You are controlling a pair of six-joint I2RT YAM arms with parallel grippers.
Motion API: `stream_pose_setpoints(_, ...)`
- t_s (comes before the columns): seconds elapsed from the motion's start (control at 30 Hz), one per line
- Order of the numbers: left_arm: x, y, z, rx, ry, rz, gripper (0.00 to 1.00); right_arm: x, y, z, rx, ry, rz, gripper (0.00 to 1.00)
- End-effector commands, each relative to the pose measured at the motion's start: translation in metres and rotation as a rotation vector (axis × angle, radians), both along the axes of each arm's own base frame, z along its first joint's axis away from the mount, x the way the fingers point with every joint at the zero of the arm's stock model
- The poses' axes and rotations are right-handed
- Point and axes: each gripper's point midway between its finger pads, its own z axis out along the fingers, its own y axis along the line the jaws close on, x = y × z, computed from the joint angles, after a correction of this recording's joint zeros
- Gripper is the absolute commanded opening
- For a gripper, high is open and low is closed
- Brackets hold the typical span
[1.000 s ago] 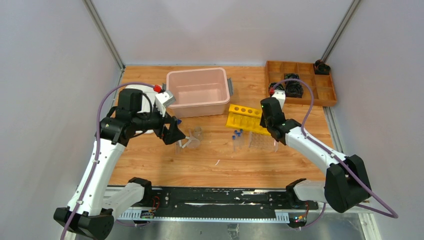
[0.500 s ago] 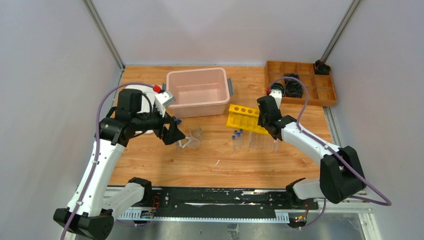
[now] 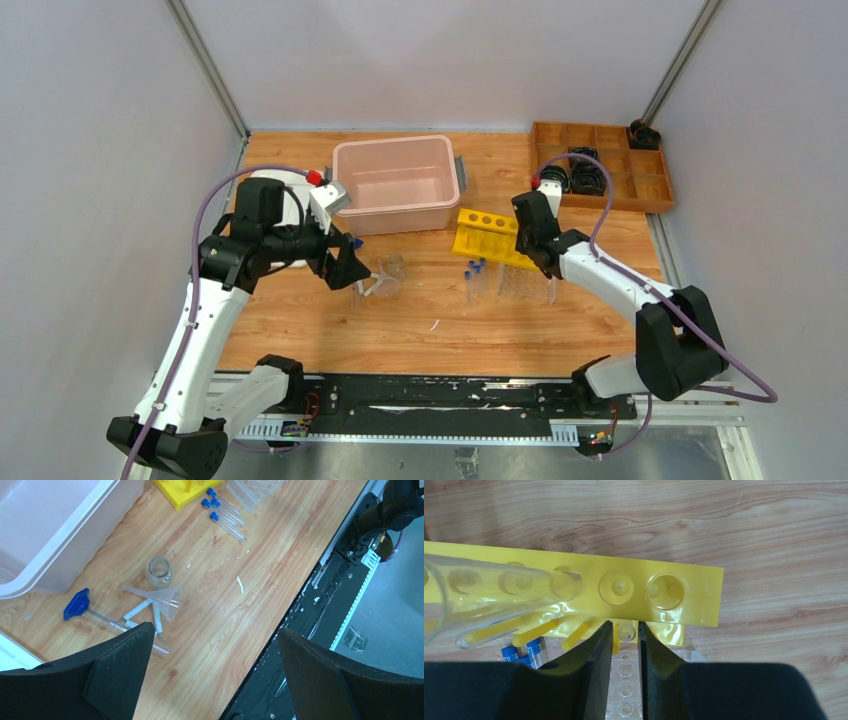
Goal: Organize the chemistry lab equipment
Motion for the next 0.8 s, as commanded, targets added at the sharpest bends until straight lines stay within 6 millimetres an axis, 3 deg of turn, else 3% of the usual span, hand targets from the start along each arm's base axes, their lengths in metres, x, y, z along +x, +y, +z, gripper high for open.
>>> stream_pose_setpoints(0.0, -0.001, -0.002, 0.011, -0.007, -0.043, -0.019, 1.0, 0.004, -0.01, 0.006, -0.009, -0.021, -0.044, 0.21)
stream_pose_setpoints(0.23, -0.001, -0.001, 0.012, -0.009, -0.046, -0.016, 1.0, 0.003, -0.012, 0.02, -0.006, -0.052, -0.048, 0.01)
stream_pose_setpoints(0.53, -0.001, -0.002, 0.016, -0.014, -0.052, -0.015, 1.0, -0.015, -0.01, 0.074, 0.031, -0.079, 0.019, 0.0)
stream_pose_setpoints(0.77, -0.001, -0.002, 0.014, -0.012, -0.046, -0.013, 1.0, -0.026, 0.005, 0.085, 0.083, -0.054, 0.12, 0.0)
